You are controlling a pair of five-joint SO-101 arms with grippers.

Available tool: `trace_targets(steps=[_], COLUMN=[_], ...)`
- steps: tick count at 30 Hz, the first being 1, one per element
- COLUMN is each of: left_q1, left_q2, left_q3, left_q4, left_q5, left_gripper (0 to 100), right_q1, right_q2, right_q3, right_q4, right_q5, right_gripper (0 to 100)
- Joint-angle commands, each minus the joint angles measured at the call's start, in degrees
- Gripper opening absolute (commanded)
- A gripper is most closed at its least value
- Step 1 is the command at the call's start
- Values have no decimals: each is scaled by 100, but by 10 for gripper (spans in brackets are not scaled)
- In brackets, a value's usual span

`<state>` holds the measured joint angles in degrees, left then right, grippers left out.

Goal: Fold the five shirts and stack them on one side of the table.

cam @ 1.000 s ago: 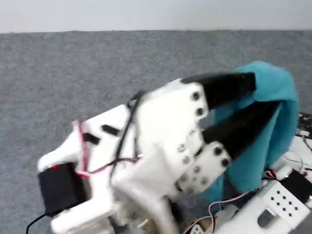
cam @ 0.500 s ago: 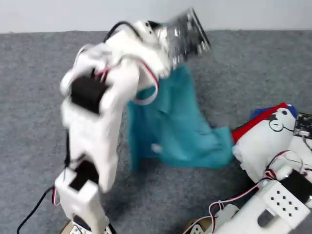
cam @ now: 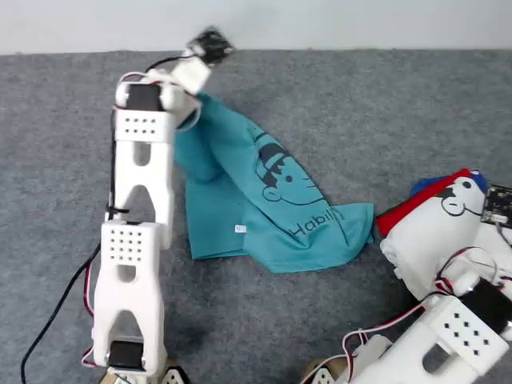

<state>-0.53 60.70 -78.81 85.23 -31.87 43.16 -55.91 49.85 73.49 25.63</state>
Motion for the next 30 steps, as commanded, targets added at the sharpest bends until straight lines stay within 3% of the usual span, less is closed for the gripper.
trace_targets(steps=[1, 5, 8, 12, 17, 23, 27, 30], left_q1=[-229, -220, -88, 281, 607, 651, 422, 167], left_q2=[316, 352, -18, -545, -1459, -2602, -3323, -3947], left_q3=[-1095, -1745, -1727, -1736, -1736, -1710, -1701, -1701], left_q4=[-9, 352, 668, 1530, 1521, 1530, 1538, 1538], left_q5=[545, 668, 677, 677, 677, 677, 949, 1284], left_gripper=[15, 19, 71, 120, 122, 119, 118, 118], right_q1=[-40, -84, -629, -2193, -4558, -6765, -7741, -8013], right_q2=[-40, -40, 4, 13, -22, 22, 40, 321], right_q3=[-35, -35, -44, -62, -501, -1116, -976, -949], right_q4=[-48, -48, 22, 462, 1174, 1675, 1613, 1464], right_q5=[-53, -18, -9, 0, 369, 721, 475, 343], right_gripper=[177, 180, 180, 180, 180, 177, 177, 176])
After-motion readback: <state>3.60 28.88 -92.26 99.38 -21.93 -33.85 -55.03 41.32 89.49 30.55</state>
